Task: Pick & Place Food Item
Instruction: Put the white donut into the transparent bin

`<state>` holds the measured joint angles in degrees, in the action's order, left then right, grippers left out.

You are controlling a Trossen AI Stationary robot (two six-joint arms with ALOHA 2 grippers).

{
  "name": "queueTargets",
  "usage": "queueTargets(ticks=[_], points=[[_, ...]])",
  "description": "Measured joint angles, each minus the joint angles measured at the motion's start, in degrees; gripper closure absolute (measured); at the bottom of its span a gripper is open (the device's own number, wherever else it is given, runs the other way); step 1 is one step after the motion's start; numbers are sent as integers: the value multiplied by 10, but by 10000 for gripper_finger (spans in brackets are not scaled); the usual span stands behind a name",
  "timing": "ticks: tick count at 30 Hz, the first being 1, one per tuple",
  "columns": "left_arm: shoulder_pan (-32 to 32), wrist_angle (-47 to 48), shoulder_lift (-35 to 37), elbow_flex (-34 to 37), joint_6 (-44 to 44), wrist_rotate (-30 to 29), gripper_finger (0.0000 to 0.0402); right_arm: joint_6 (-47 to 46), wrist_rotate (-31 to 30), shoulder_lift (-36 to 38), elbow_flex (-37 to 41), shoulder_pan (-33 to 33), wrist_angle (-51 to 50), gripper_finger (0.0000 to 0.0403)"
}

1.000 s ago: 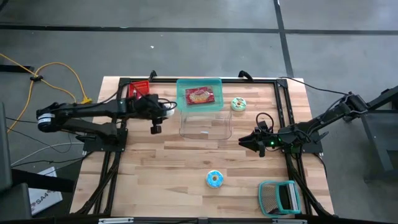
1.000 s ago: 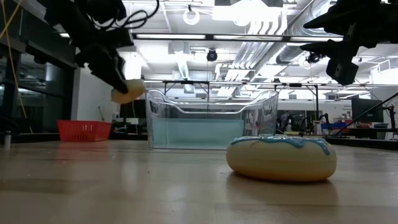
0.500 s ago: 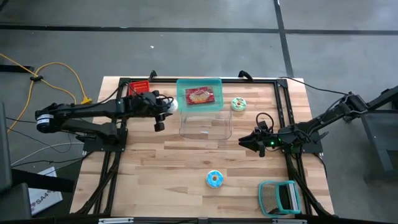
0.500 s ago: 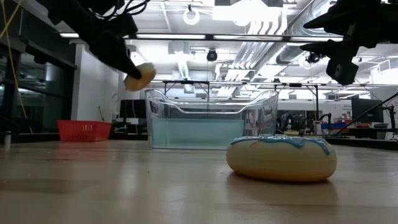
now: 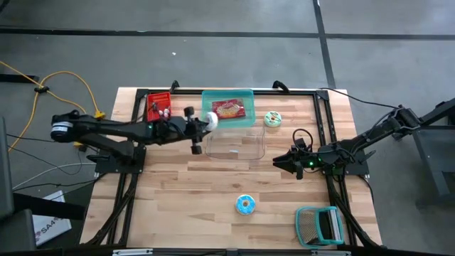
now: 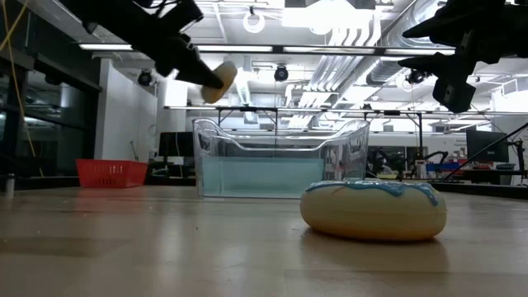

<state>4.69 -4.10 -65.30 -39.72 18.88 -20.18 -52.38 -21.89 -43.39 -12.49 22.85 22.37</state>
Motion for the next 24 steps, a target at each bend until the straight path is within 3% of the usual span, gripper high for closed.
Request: queueTargets(ticks=[9,16,24], points=[[-8,-114,-113,-19,-11,-10,287,0,0,0,0,0,0,258],[-12,-108,-187,-95,-19,-10,287,0,0,0,0,0,0,258],[-21,-42,-214,-167,-19,-9,287,0,0,0,0,0,-1,258]])
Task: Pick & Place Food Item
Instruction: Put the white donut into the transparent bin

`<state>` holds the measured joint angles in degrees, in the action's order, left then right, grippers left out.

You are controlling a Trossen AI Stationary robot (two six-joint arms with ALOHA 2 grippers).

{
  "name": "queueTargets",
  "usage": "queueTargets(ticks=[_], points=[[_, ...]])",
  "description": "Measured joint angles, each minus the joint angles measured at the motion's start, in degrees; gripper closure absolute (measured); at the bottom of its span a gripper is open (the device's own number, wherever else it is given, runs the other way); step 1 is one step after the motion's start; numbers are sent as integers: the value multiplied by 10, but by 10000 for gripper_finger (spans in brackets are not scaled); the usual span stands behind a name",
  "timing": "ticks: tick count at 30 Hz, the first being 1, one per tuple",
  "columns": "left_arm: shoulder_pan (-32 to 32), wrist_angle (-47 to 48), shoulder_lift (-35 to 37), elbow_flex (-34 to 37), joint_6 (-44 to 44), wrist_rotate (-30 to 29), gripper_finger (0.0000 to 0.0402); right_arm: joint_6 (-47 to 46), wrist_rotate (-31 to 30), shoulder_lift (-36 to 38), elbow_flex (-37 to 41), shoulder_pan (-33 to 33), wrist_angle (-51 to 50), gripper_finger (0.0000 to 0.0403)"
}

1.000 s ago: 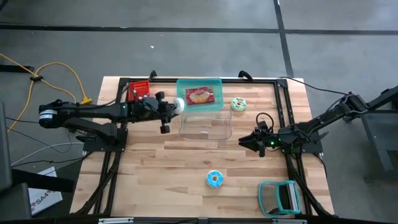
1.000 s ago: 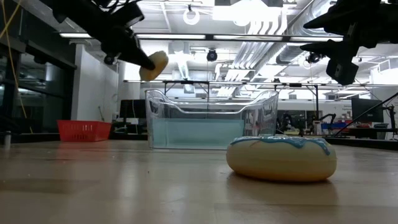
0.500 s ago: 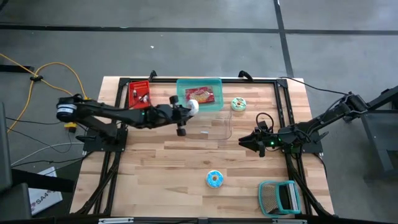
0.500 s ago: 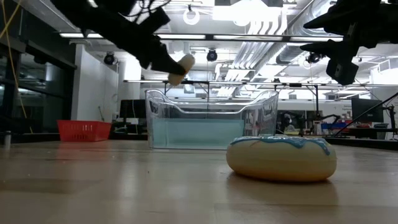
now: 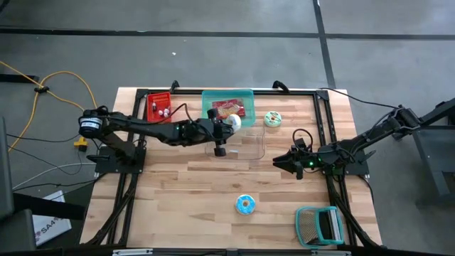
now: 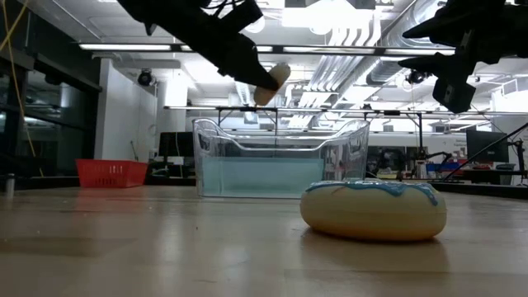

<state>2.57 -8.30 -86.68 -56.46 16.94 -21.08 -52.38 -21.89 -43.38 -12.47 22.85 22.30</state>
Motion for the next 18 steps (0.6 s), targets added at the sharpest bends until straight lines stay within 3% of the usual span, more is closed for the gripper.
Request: queueTargets(ticks=[10,18], points=[[0,11,-1,-2,-9,-1,287,0,0,0,0,0,0,258],[3,105,0,-2,-104,6,287,0,0,0,0,0,0,258]])
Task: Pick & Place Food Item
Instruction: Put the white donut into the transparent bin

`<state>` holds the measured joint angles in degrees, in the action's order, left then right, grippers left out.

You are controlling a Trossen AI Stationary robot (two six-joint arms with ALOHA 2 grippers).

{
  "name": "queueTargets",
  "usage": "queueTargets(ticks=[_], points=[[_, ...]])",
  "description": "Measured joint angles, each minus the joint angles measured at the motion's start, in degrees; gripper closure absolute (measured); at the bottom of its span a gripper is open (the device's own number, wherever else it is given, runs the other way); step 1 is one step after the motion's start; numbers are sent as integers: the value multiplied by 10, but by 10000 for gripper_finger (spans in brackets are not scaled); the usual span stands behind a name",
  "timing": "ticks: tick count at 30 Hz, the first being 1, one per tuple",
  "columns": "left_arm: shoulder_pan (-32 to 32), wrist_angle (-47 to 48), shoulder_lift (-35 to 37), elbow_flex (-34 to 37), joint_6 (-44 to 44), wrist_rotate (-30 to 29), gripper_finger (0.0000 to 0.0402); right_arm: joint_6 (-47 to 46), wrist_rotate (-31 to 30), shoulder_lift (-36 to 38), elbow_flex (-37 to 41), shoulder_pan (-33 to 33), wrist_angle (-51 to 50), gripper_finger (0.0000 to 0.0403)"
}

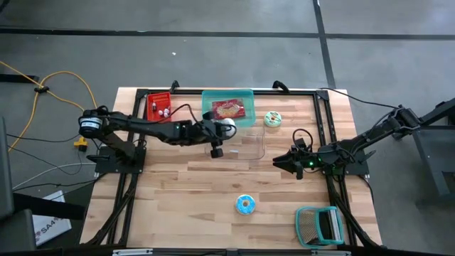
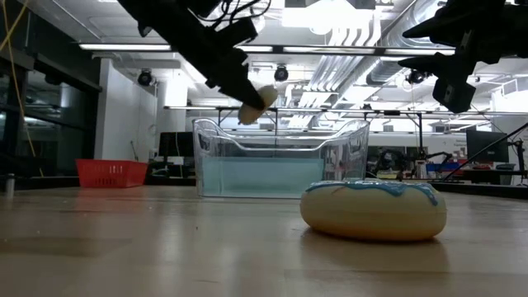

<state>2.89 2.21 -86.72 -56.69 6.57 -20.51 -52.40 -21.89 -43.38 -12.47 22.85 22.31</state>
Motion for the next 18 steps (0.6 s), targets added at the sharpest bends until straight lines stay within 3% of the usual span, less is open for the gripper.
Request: queueTargets(ticks=[11,18], points=[[-1,189,-19,-108,-44,38,287,0,0,0,0,0,-1,258],[9,309,-79,-192,-76,96,287,0,0,0,0,0,-12,258]])
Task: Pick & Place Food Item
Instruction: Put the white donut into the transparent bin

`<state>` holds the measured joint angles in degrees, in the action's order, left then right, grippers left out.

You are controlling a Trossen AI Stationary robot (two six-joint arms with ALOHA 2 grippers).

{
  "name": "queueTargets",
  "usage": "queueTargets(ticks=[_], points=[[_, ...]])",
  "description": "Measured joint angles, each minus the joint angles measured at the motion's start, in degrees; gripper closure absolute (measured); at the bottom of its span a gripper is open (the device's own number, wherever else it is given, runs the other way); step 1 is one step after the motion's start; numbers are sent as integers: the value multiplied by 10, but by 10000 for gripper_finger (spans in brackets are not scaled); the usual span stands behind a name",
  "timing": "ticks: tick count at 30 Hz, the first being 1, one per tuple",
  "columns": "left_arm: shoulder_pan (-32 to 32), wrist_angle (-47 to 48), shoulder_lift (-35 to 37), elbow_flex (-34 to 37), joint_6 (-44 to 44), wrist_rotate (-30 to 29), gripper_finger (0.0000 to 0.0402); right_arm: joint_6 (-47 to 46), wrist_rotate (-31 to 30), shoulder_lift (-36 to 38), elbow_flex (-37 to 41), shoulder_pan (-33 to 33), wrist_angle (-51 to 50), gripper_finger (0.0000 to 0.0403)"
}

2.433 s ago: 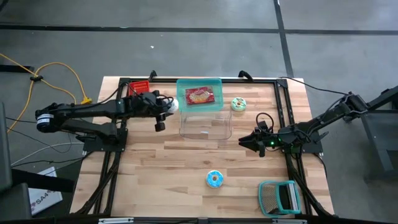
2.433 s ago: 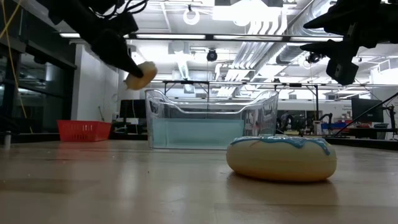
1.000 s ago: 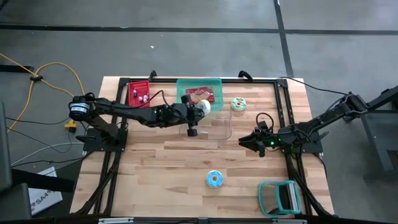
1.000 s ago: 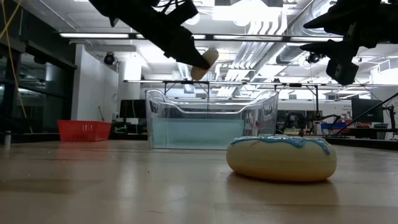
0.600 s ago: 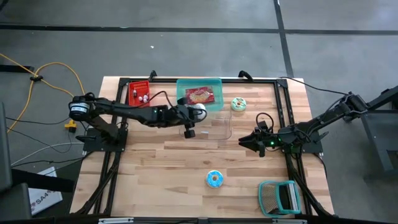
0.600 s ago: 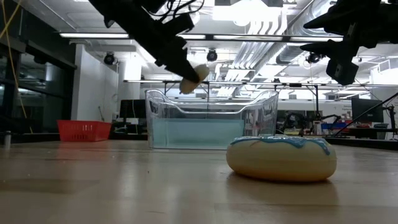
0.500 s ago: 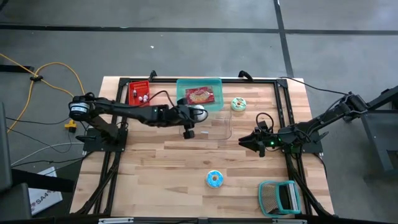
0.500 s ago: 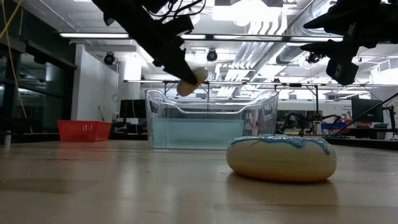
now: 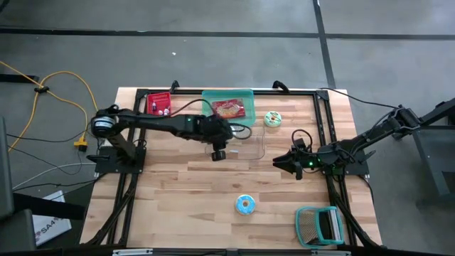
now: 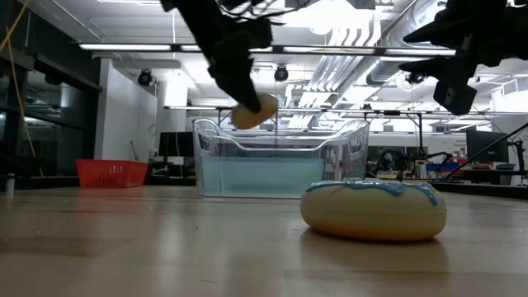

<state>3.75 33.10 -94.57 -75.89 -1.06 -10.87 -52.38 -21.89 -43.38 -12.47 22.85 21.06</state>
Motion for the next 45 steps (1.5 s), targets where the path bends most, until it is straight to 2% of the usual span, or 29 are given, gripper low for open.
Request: queueTargets(ticks=[5,8,17,30,35,45], points=[[19,40,-38,-39,-7,55,287,0,0,0,0,0,0,258],[26,41,-46,-45,-7,66,287,0,0,0,0,0,-5,258],[25,48,-57,-46,-38,54,287,0,0,0,0,0,-12,258],[23,45,-134,-45,-101,50,287,0,0,0,0,0,-17,258],[23,38,-151,-45,-122,67,287,0,0,0,0,0,-19,258],[23,24,-151,-45,-108,63,287,0,0,0,0,0,-36,258]])
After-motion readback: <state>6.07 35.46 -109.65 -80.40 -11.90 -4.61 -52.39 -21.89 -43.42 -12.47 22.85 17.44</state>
